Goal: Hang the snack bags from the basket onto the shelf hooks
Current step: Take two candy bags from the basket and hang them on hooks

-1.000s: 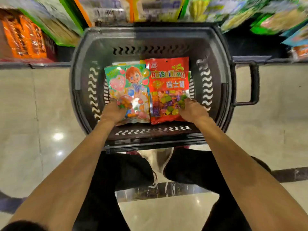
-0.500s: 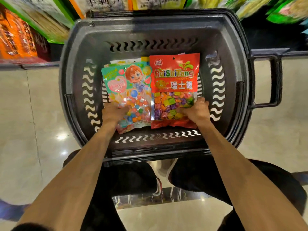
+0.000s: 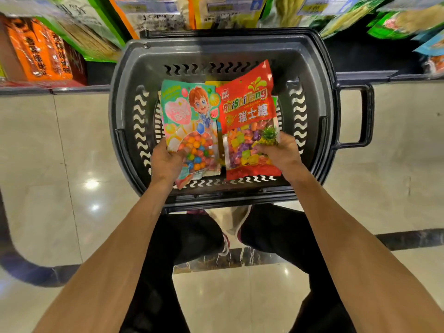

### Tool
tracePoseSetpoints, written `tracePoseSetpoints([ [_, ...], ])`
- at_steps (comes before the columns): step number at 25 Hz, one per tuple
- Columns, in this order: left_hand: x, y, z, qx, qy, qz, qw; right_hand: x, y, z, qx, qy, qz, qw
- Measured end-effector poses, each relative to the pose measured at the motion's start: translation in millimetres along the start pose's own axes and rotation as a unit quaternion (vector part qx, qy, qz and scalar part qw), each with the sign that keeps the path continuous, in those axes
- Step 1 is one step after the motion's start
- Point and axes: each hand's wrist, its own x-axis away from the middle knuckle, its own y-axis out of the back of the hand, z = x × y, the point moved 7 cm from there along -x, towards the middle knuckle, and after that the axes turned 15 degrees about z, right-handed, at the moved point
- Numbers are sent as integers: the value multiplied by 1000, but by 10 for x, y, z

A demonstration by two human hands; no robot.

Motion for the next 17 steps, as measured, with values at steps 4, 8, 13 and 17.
tracePoseSetpoints([
  [4,560,184,-460,25,-44,-13,999,568,169,331,14,15,-21,1000],
  [8,1144,378,-951,43,-44,-15,998,1255,407,764,27,34,-19,999],
  [13,1968,531,-1573,57,-79,-42,994,2095,663,1357,15,85,10,996],
  [17,2577,635,-2077,77,-130,-32,988,2716,858,1791,-23,134,32,990],
])
